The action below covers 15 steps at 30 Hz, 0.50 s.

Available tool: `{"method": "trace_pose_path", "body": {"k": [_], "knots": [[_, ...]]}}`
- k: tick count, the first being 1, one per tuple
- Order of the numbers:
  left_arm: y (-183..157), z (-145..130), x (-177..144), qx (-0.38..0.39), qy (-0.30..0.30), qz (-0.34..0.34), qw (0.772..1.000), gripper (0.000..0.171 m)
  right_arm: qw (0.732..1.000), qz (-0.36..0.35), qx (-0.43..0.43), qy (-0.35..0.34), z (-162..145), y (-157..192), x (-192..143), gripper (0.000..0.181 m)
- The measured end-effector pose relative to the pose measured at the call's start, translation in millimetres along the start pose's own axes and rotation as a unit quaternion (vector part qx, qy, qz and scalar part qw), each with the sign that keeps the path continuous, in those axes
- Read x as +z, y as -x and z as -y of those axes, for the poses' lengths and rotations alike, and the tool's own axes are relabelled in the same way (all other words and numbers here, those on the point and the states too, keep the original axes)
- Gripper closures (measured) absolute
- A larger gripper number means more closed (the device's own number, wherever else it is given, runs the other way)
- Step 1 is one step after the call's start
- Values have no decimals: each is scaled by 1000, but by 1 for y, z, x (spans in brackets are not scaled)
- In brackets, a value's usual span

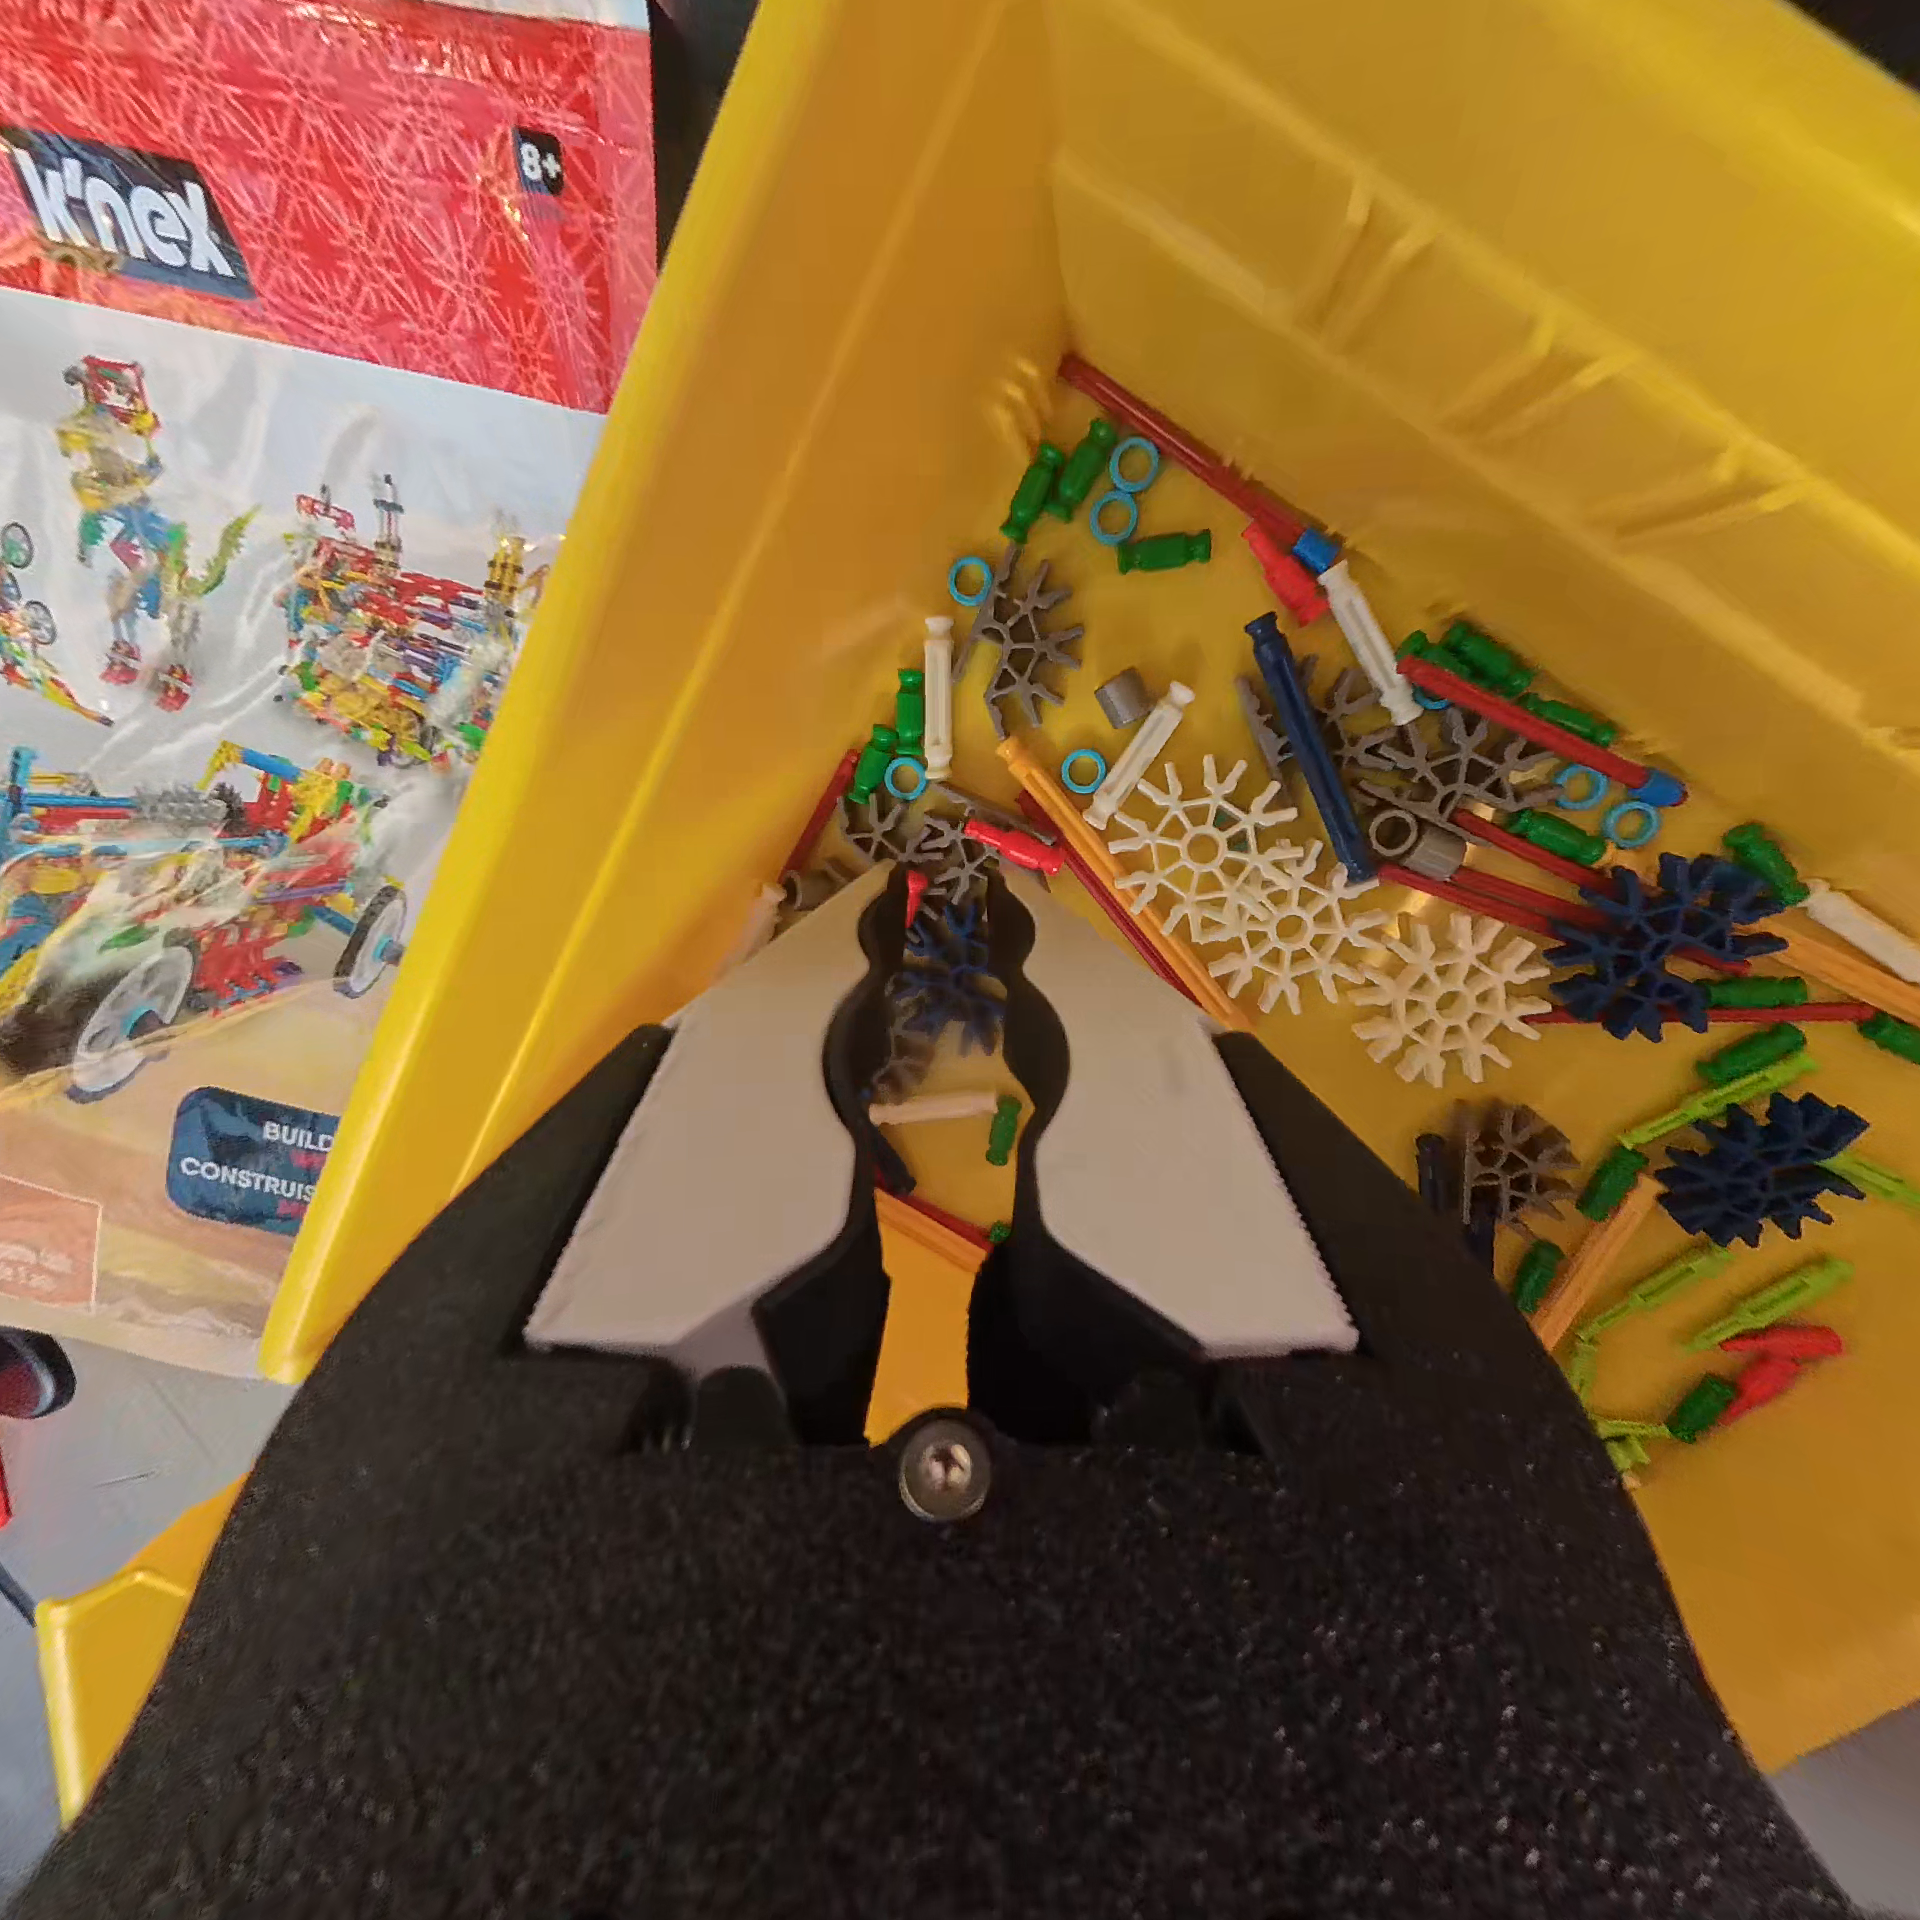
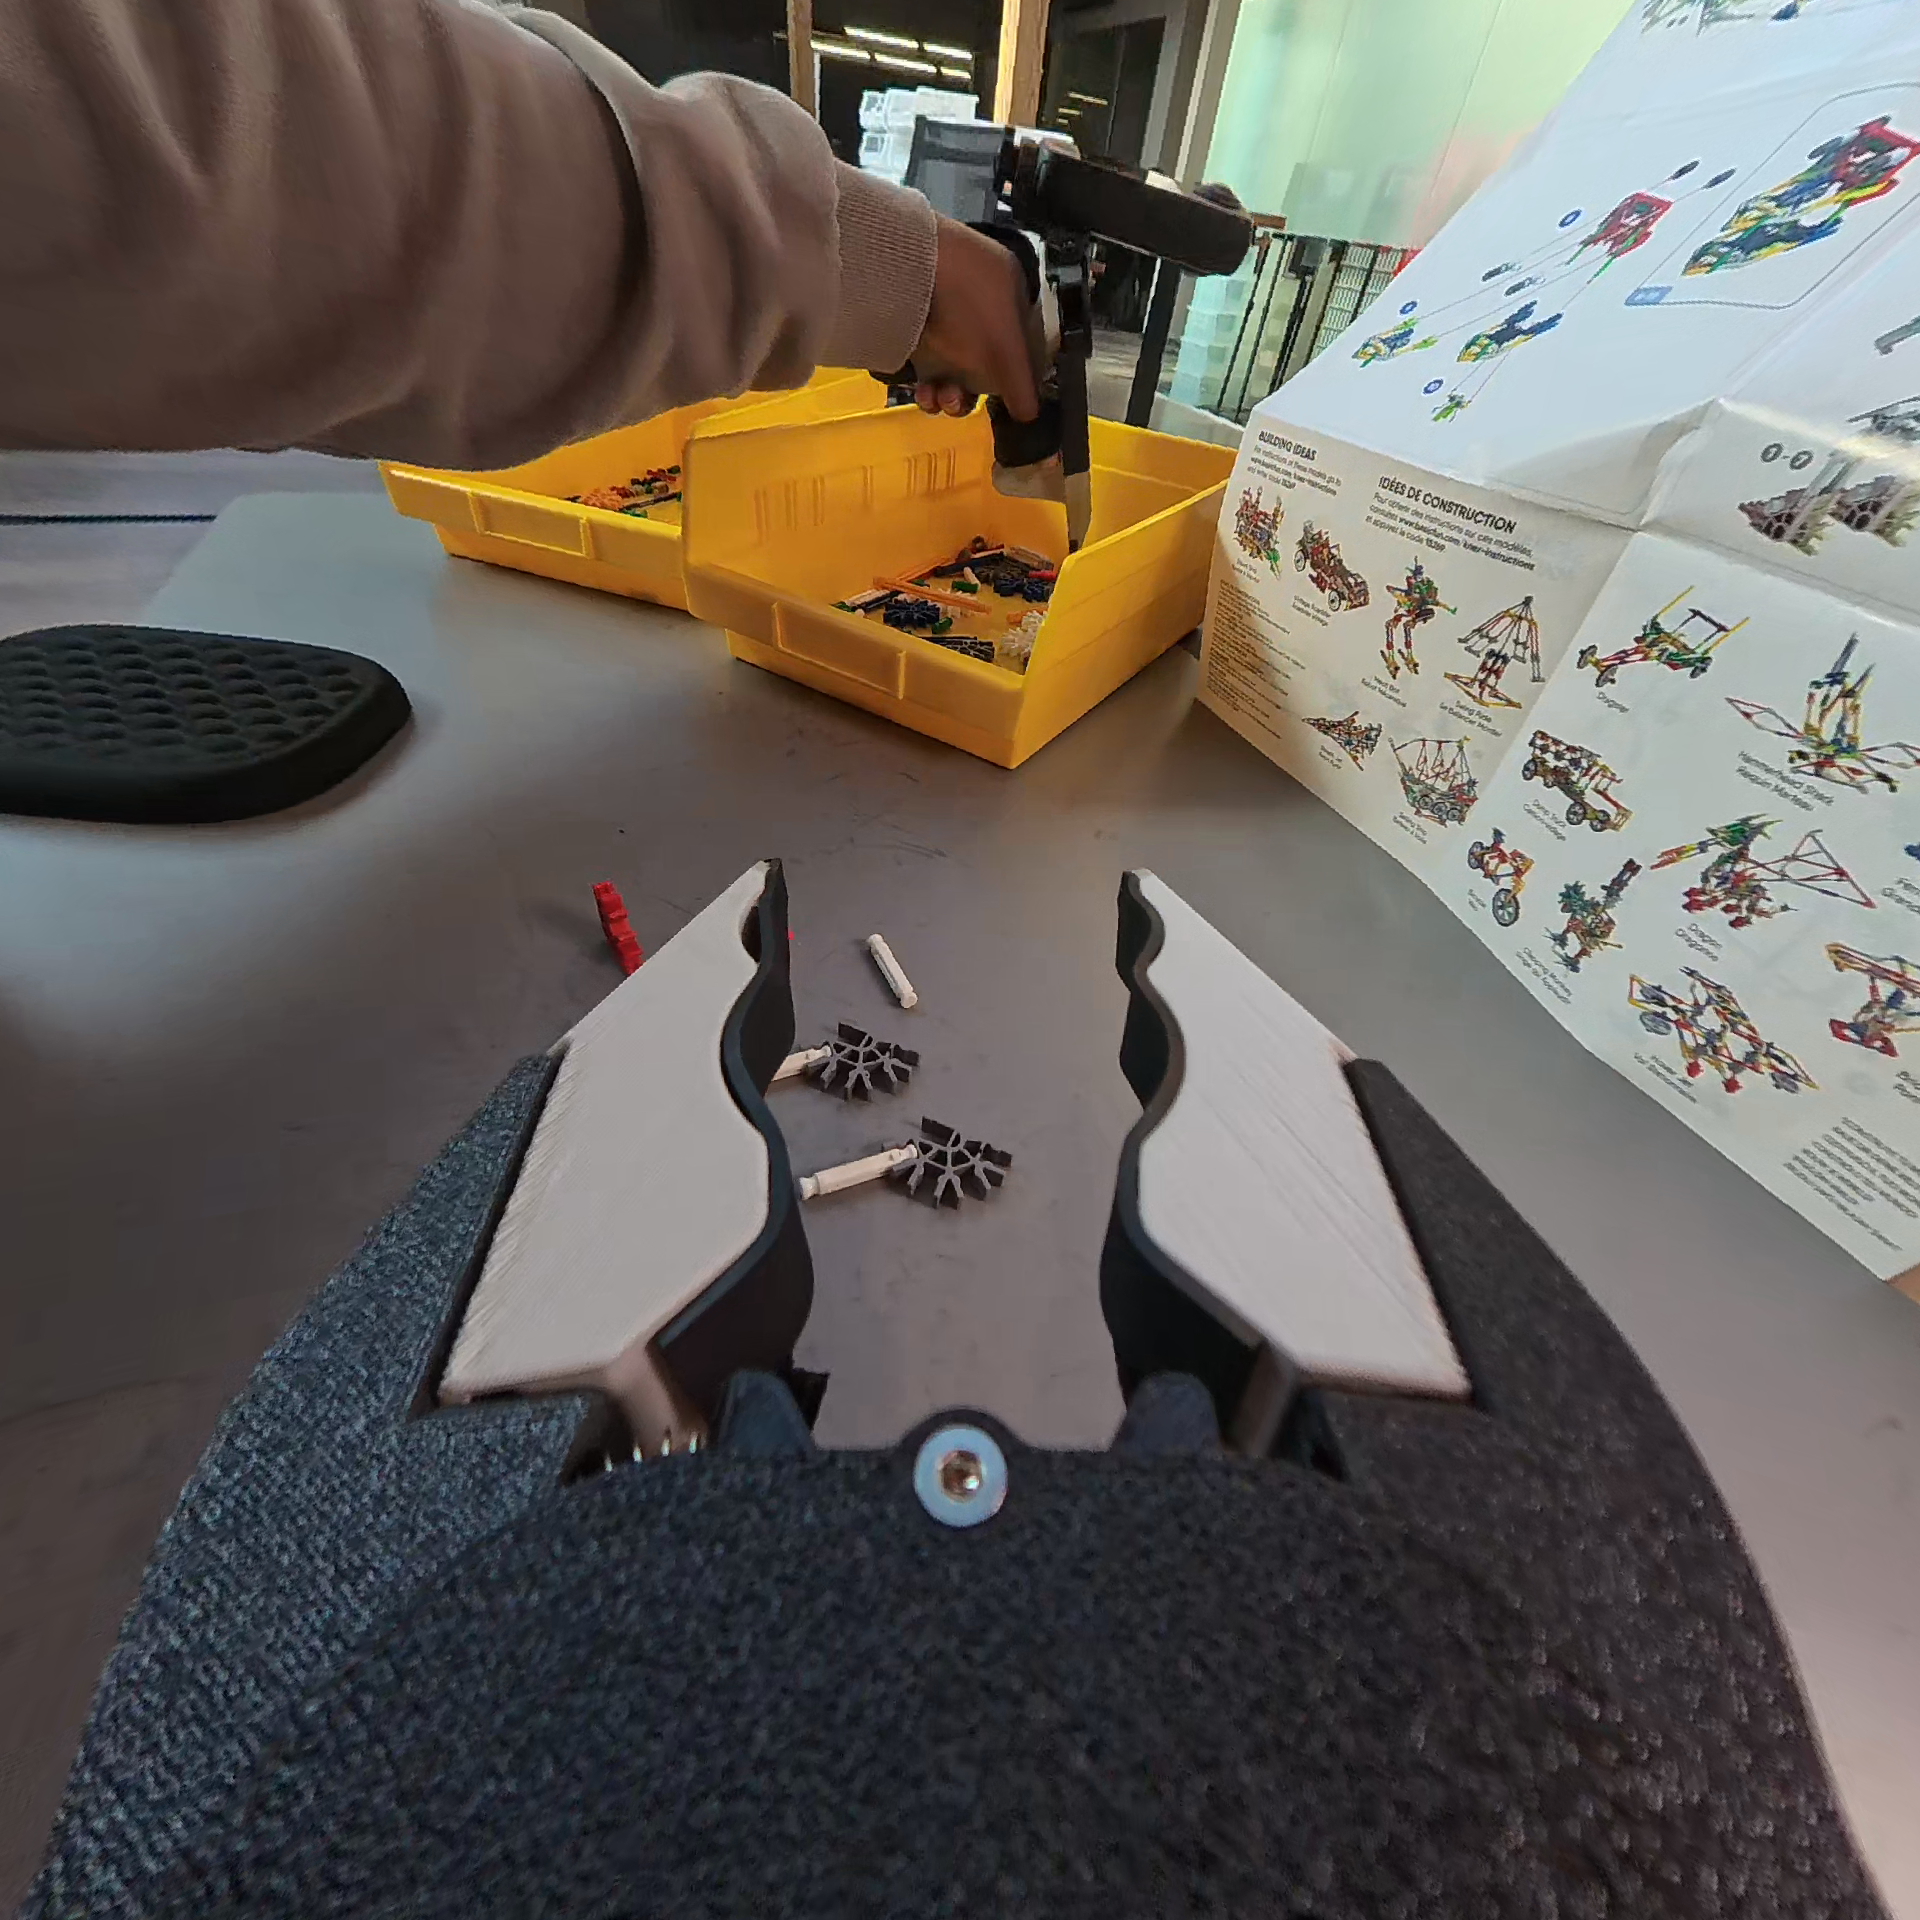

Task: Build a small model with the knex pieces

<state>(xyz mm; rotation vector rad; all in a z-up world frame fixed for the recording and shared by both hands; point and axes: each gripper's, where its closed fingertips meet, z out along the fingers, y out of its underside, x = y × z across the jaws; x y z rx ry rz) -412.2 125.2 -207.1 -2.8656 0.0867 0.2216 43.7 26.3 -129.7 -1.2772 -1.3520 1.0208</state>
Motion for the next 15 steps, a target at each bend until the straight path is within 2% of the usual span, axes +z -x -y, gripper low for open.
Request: {"method": "trace_pose_path", "body": {"k": [6, 15], "knots": [[-4, 1, 19, -16, 17, -25, 999, 159, 1000, 7, 3, 5, -3, 2, 2, 120], [-15, 10, 17, -34, -6, -71, 997, 160, 1000, 8, 11, 11, -9, 1, 4, 120]]}}
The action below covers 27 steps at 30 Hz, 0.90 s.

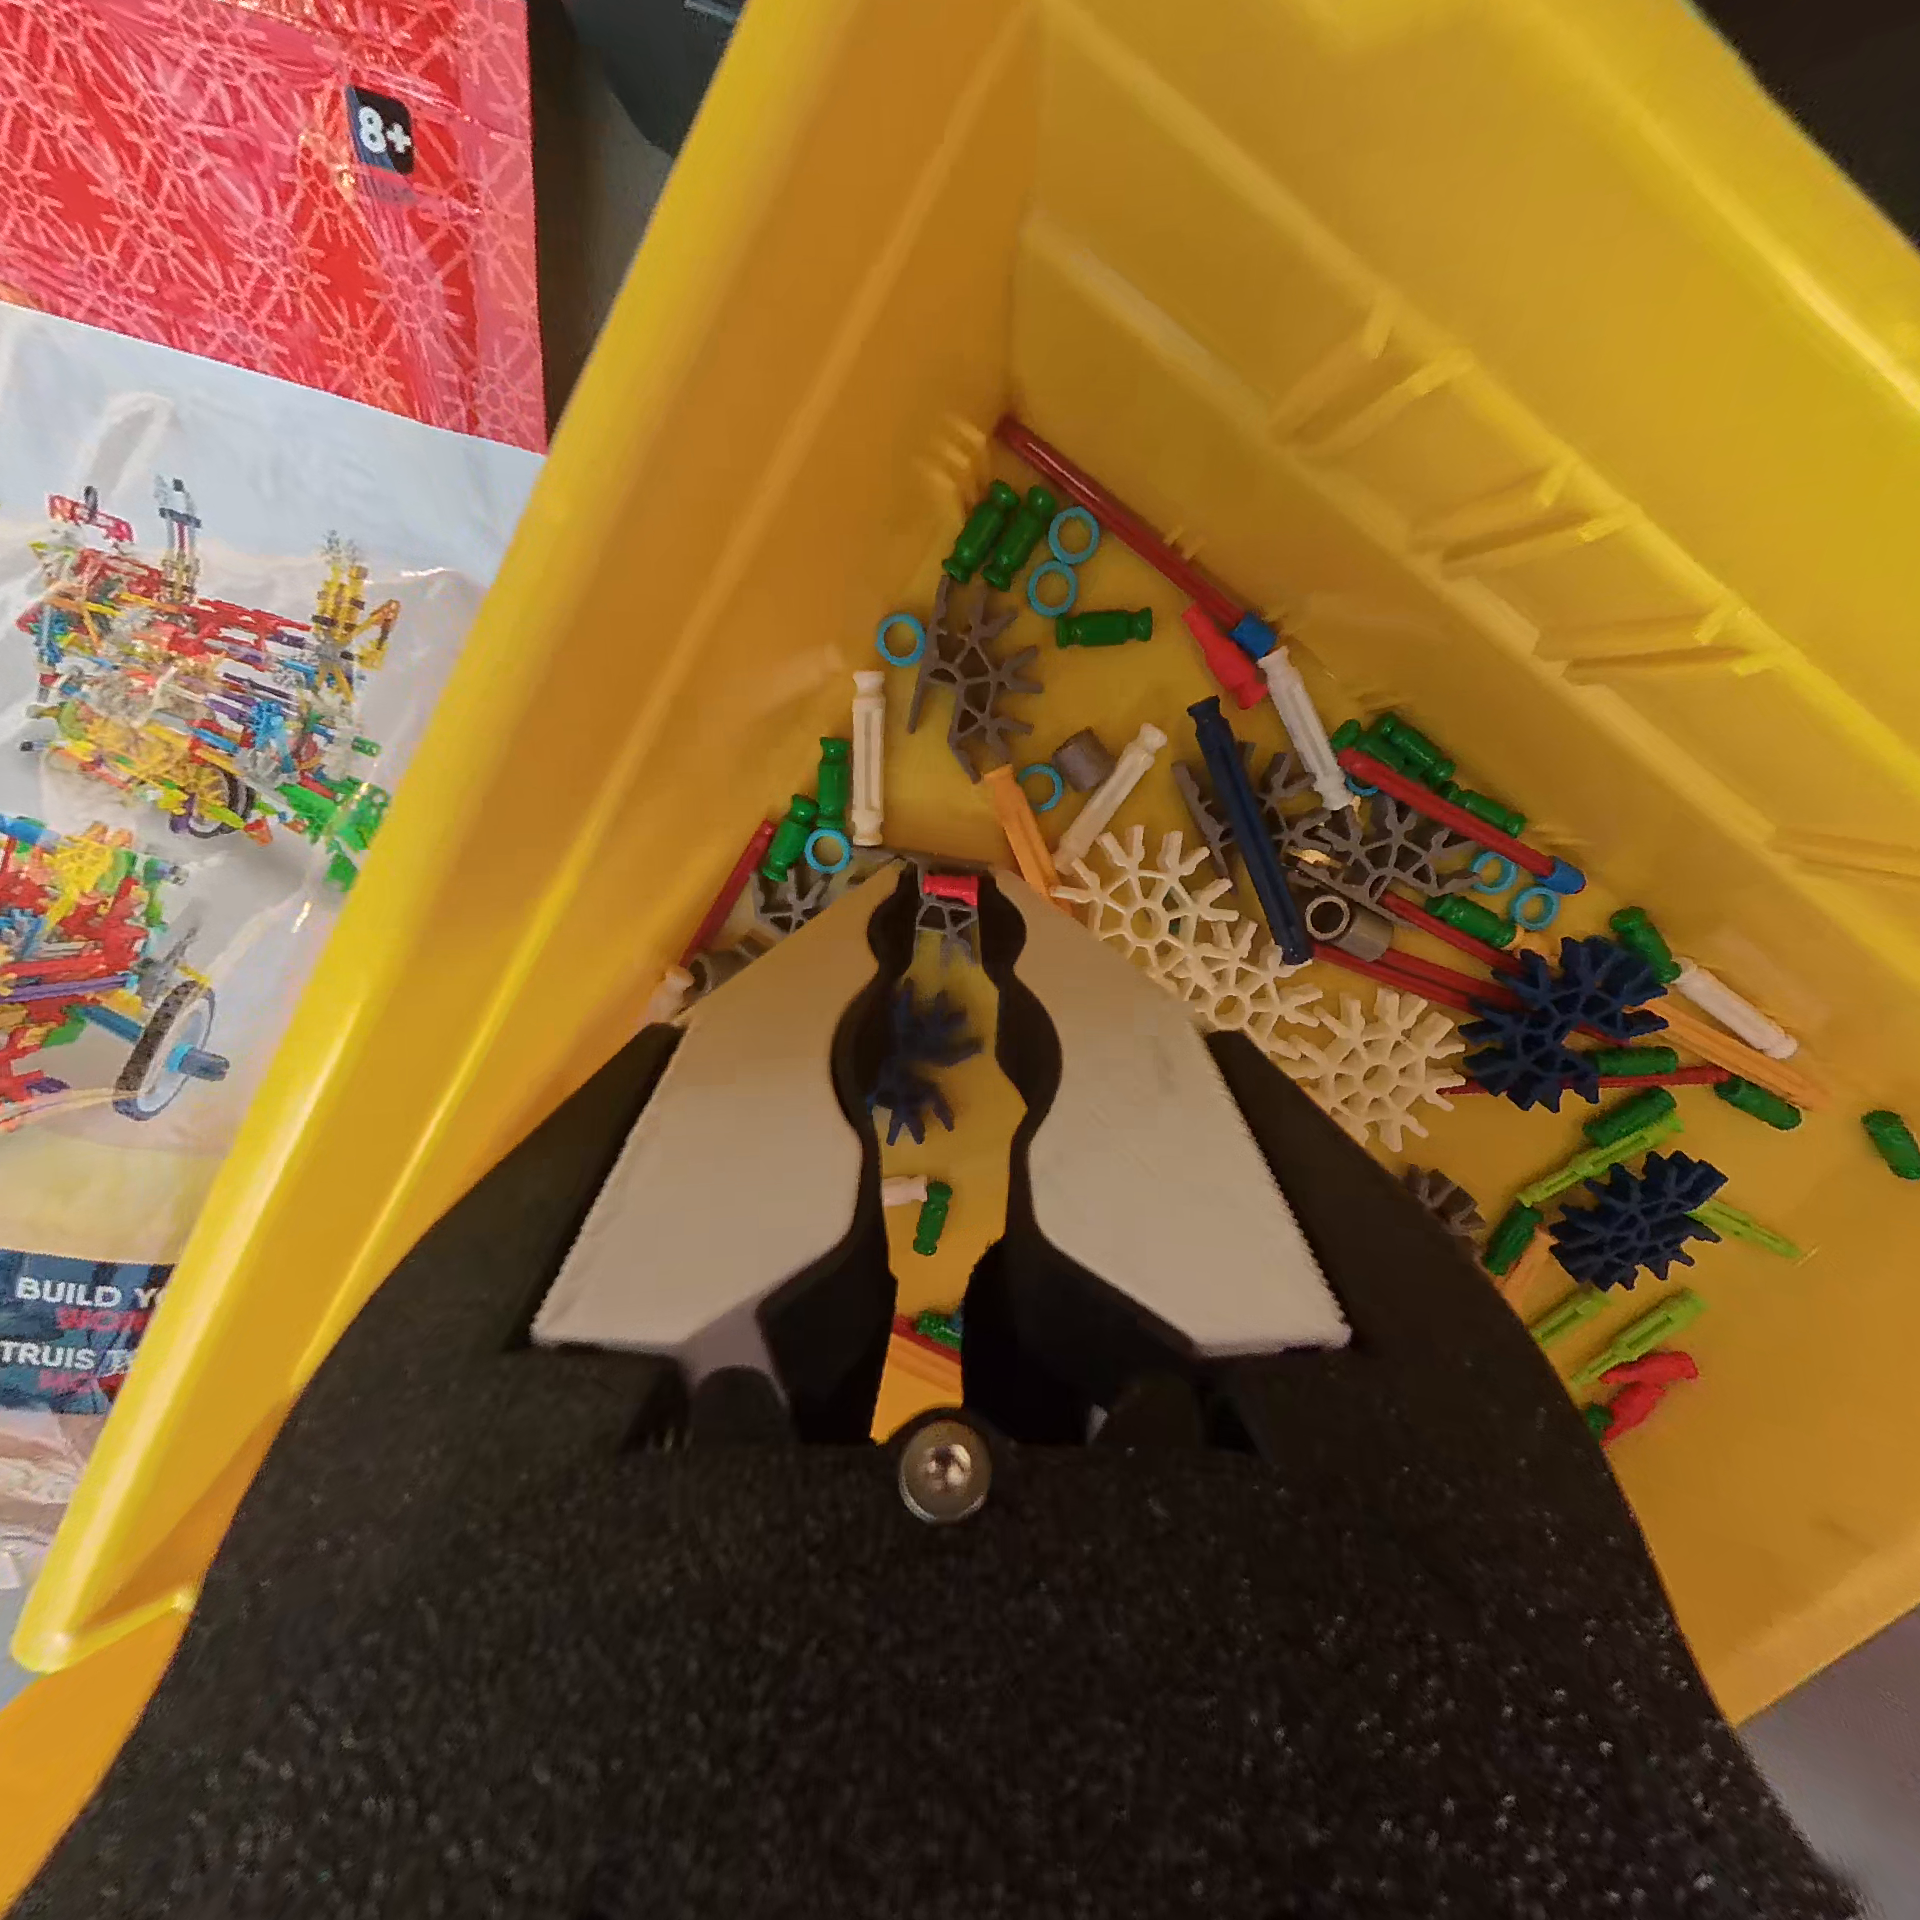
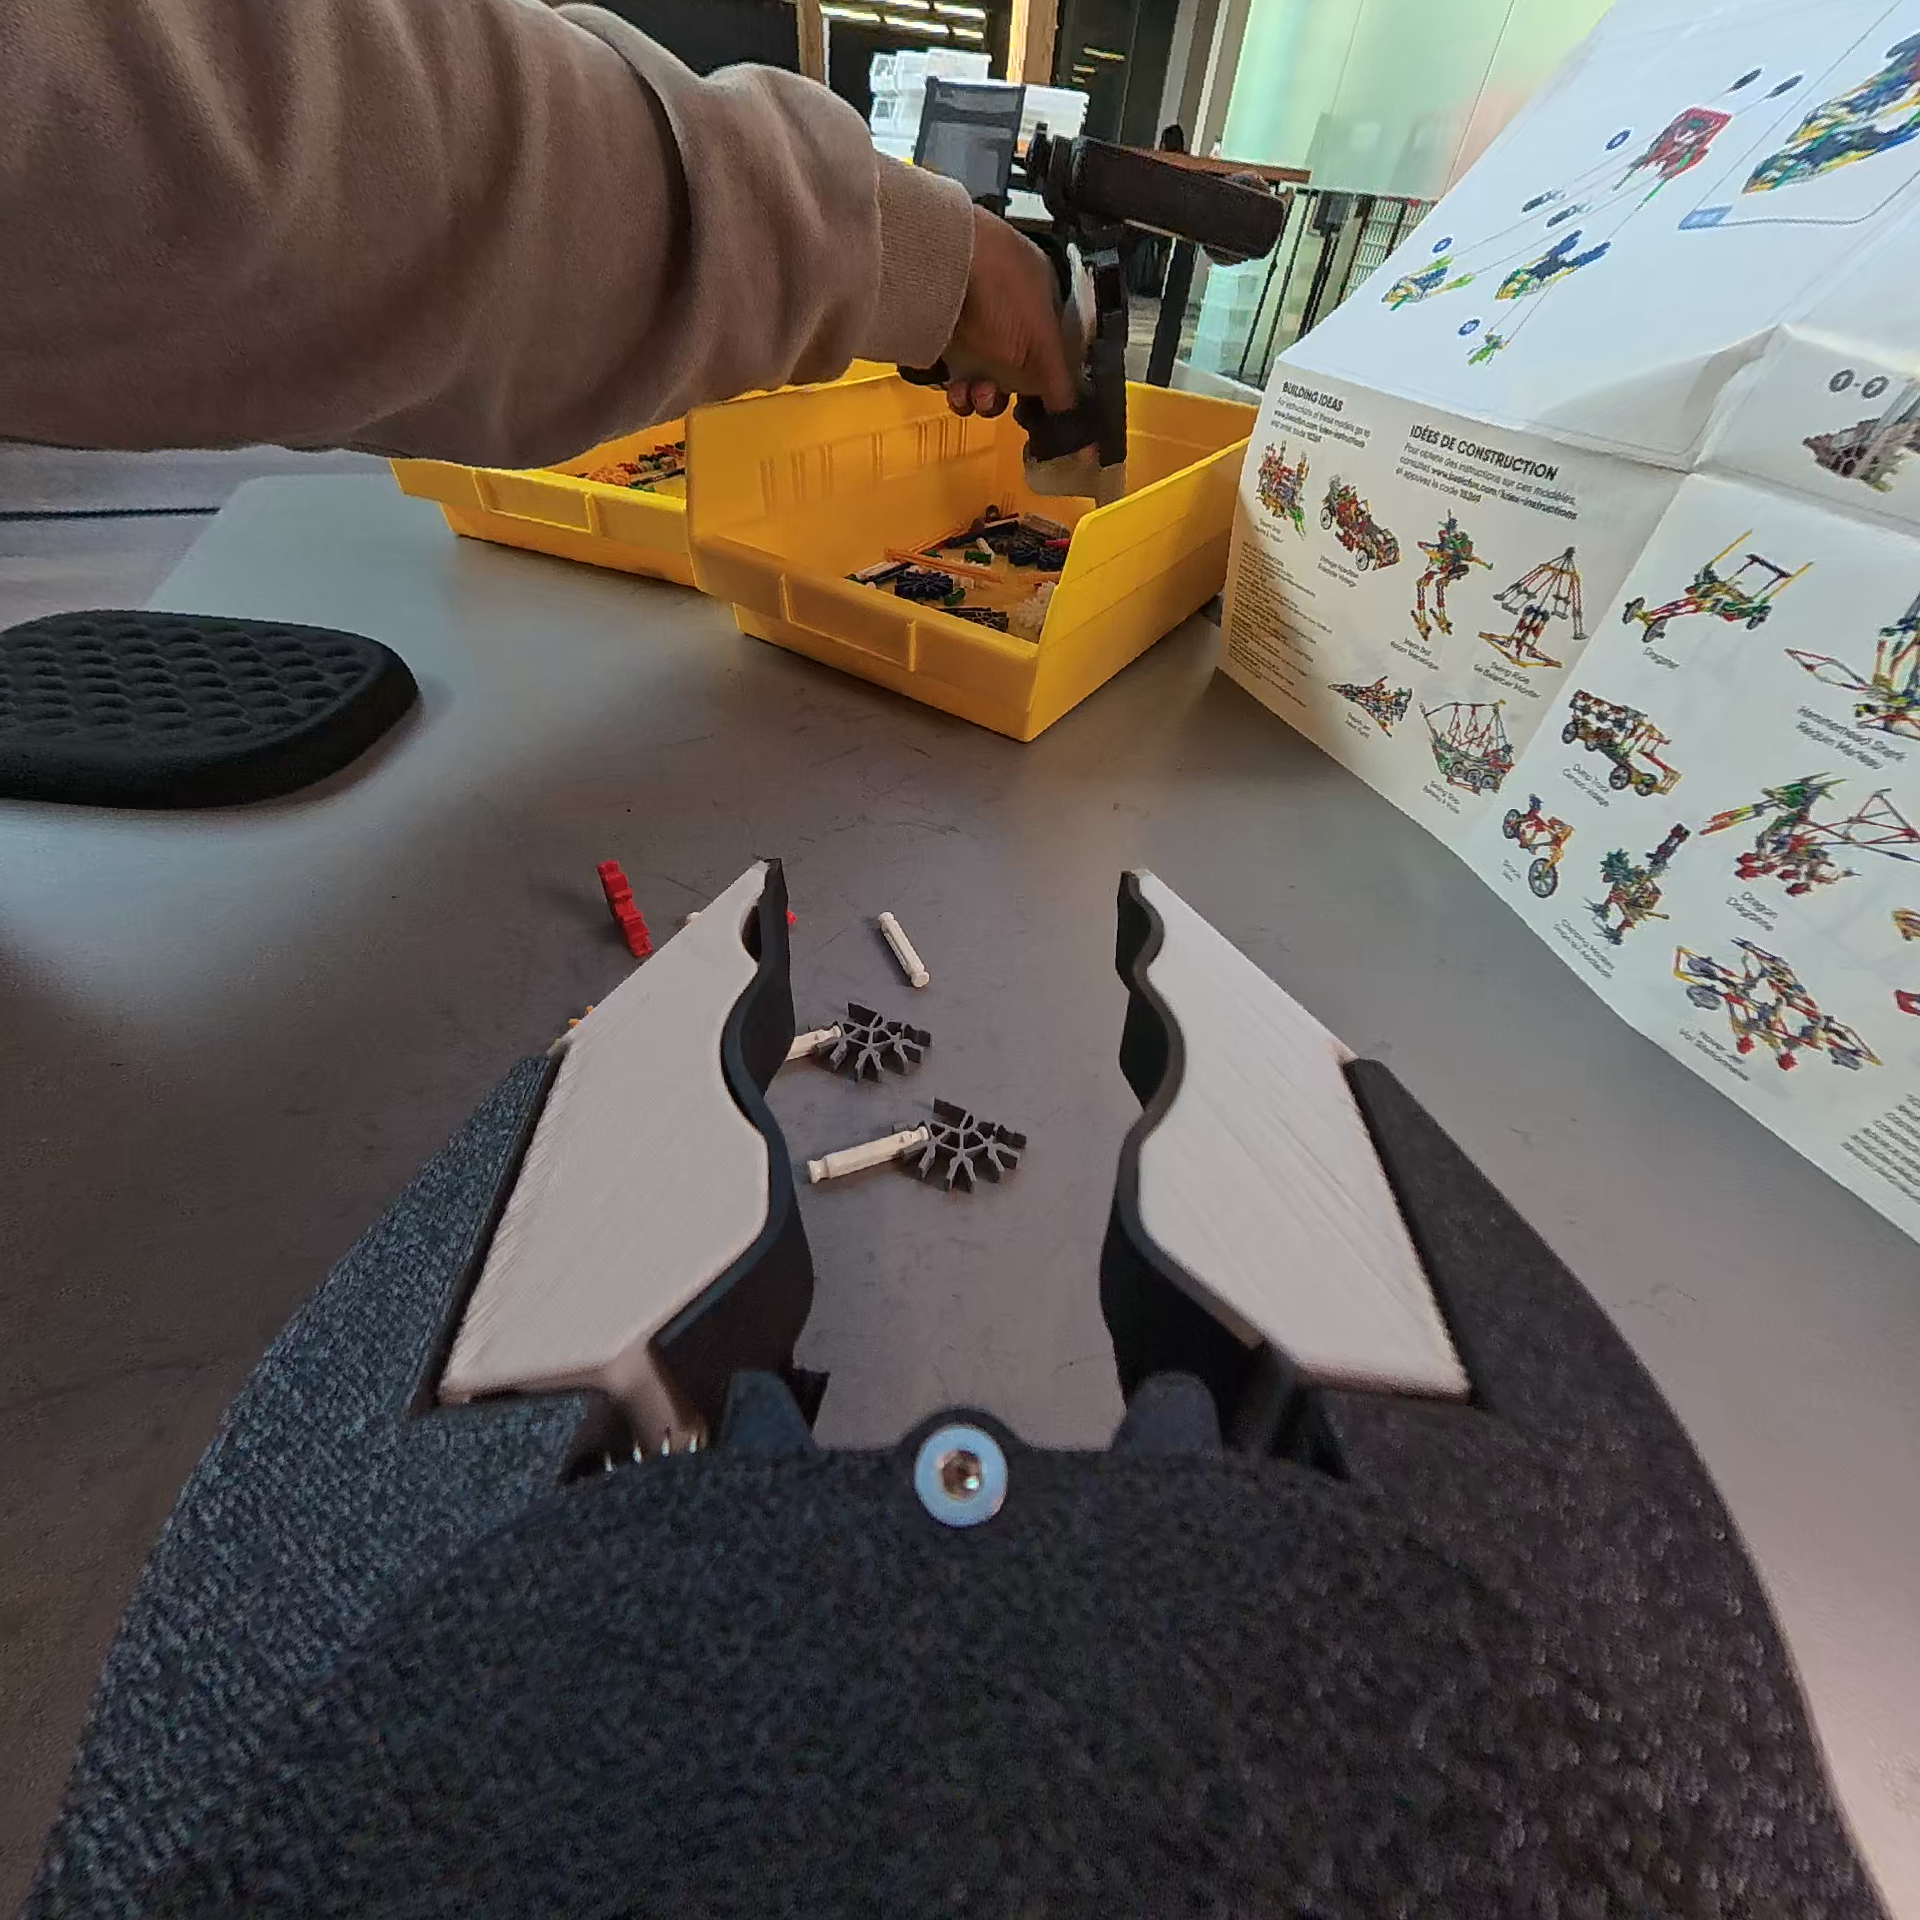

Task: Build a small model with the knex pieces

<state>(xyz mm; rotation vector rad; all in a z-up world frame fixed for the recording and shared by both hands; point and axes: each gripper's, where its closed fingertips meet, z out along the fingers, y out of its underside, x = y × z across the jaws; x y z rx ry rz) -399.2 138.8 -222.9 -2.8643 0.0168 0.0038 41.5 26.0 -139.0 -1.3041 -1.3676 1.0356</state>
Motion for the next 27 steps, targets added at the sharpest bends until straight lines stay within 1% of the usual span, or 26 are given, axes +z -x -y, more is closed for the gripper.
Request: {"method": "trace_pose_path", "body": {"k": [3, 10, 12, 16, 19, 21, 24, 27], "knots": [[-7, -2, 1, 5, 3, -18, 1000, 158, 1000, 0, 0, 0, 0, 0, 0, 120], [-9, -7, 4, 16, 17, -8, 1000, 156, 1000, 0, 1, 1, 0, 0, 0, 120], [-6, -10, 3, 26, 24, 4, 999, 154, 1000, -1, 1, 2, -1, 0, 0, 120], [-9, -14, 1, 26, 28, -3, 999, 152, 1000, -1, 0, 4, -1, 0, 0, 120], [-7, -23, -1, 34, 49, 2, 998, 149, 1000, -1, -1, 5, -2, 0, 1, 121], [-6, -32, 0, 50, 68, 6, 996, 151, 1000, -2, 0, 5, -1, 0, 1, 121], [-1, -29, -4, 63, 50, 22, 997, 159, 1000, -2, 0, 7, -2, 0, 1, 121], [3, -20, -10, 69, 21, 30, 997, 160, 1000, -3, 0, 7, -2, 0, 1, 122]]}}
